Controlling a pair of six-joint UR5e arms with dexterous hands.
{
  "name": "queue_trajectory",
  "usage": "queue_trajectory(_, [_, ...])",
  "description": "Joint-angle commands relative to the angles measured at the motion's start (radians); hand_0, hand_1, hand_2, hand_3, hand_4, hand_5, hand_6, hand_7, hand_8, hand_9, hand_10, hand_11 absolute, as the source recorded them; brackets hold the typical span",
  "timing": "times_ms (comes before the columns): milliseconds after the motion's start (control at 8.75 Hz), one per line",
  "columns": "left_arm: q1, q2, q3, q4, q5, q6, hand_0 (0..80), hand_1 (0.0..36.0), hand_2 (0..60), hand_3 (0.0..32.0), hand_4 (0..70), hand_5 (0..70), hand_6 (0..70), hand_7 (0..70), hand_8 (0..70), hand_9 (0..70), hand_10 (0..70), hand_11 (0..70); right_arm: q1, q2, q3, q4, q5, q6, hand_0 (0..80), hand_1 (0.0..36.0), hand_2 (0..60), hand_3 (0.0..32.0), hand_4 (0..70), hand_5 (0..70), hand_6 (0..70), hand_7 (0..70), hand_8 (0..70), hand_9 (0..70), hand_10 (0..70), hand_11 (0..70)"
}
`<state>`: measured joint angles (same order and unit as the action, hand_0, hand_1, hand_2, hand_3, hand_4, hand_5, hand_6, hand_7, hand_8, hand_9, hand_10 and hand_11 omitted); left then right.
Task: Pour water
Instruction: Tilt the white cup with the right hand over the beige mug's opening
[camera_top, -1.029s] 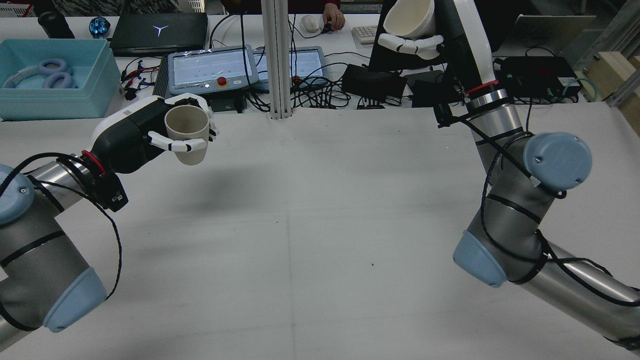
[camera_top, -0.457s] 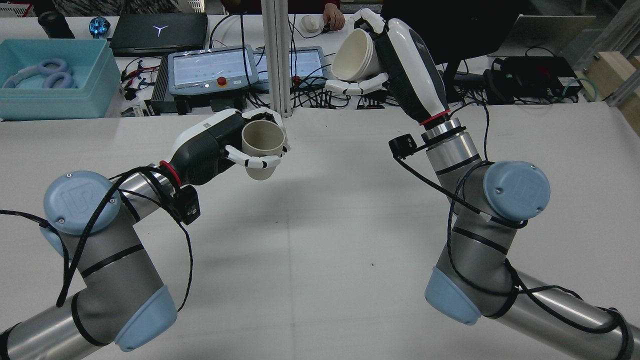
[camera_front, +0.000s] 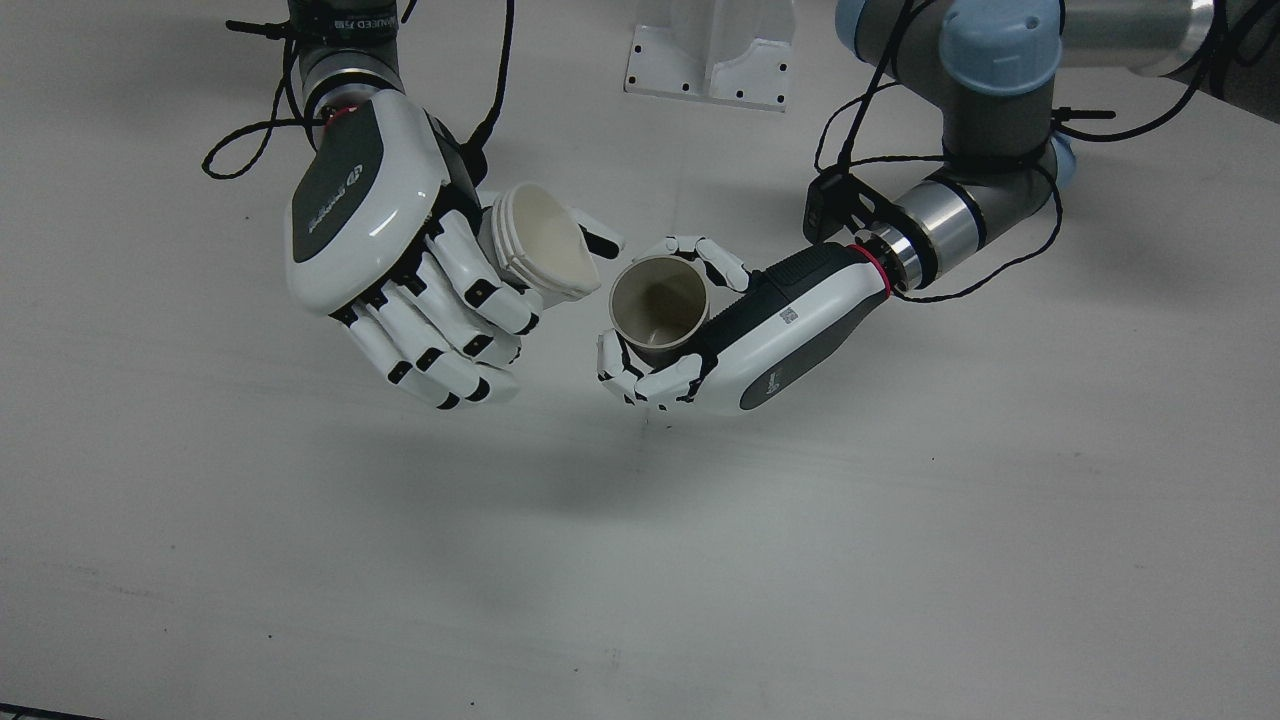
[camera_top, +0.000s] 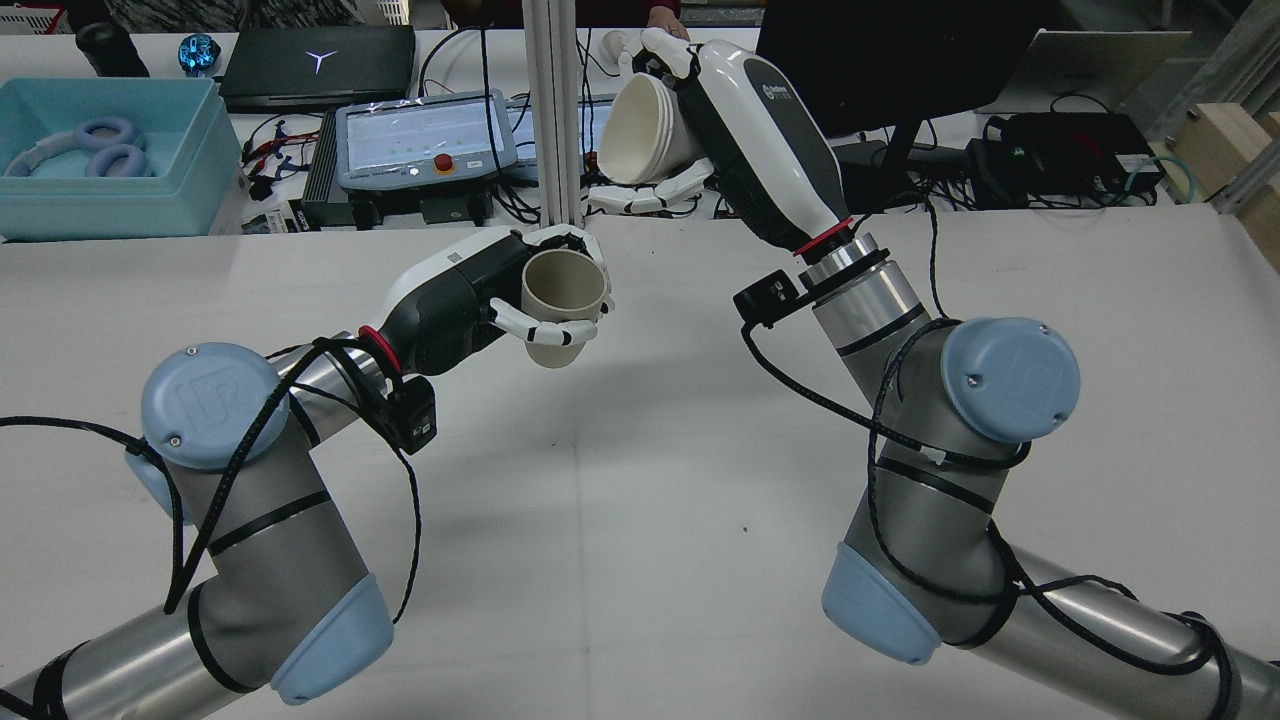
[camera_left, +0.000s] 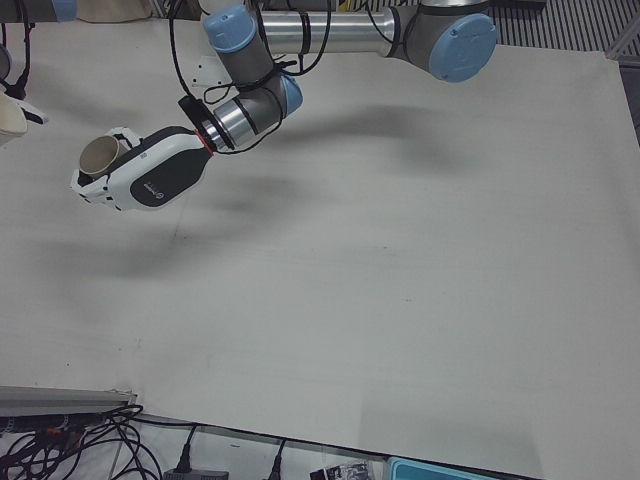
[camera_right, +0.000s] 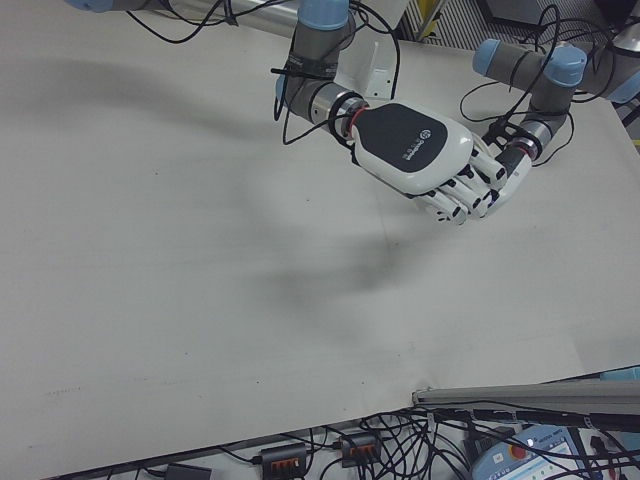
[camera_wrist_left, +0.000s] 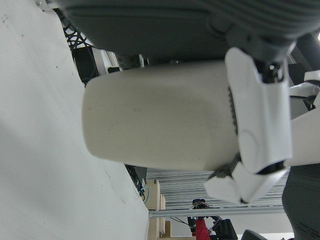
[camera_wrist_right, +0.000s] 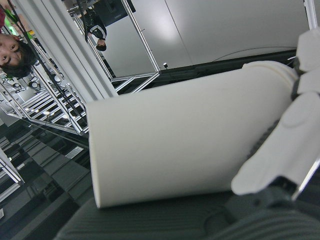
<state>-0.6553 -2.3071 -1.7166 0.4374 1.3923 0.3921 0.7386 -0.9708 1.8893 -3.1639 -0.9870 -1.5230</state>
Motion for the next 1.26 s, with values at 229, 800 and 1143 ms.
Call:
queue_trajectory(229, [-0.003, -0.002, 0.006, -0.002, 0.002, -0.002, 52.4, 29.9, 60.0, 0.0, 17.9, 66.6, 30.3, 48.9, 38.0, 36.2, 24.0, 36.5, 0.016, 0.018, 0.086, -0.209, -0.136, -0.094, 47.8, 12.5, 22.4, 0.0, 19.4, 66.7, 49.4, 64.4, 31.1, 44.0, 28.3, 41.8])
queue_trajectory(800, [-0.006, -0.018, 0.000, 0.010, 0.004, -0.002, 53.1, 30.5, 60.0, 0.0, 18.0, 68.7, 30.4, 49.0, 38.1, 36.4, 23.9, 36.3, 0.070, 0.020, 0.086, -0.258, -0.194, -0.094, 47.8, 12.2, 22.1, 0.0, 21.4, 65.8, 49.2, 62.3, 30.0, 42.4, 26.4, 39.4])
queue_trajectory(1143, [-0.007, -0.020, -0.004, 0.017, 0.004, -0.004, 53.3, 30.7, 60.0, 0.0, 18.1, 69.3, 30.5, 49.2, 38.1, 36.3, 23.8, 36.2, 0.070, 0.015, 0.080, -0.258, -0.194, -0.094, 47.6, 12.0, 21.8, 0.0, 21.0, 64.2, 48.5, 61.0, 30.0, 42.4, 26.1, 38.8])
